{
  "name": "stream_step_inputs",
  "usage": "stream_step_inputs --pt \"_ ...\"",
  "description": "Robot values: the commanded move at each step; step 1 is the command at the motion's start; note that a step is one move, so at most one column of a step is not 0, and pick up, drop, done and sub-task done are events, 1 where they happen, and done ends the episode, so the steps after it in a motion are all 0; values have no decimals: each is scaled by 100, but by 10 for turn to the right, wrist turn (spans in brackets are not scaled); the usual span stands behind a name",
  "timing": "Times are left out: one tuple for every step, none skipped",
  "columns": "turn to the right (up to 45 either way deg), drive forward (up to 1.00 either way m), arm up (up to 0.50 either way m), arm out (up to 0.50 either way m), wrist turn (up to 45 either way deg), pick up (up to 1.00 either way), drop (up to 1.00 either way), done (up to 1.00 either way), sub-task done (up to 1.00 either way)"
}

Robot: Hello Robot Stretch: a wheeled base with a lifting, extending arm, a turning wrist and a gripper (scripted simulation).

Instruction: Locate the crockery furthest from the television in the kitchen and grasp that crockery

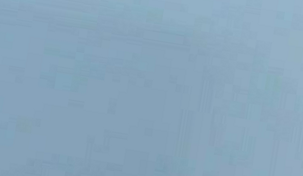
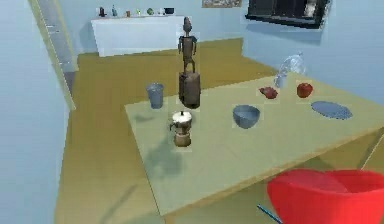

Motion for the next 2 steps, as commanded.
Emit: stream_step_inputs --pt "-450 0 0 0 0 0 0 0 0" --pt "-450 0 0 0 0 0 0 0 0"
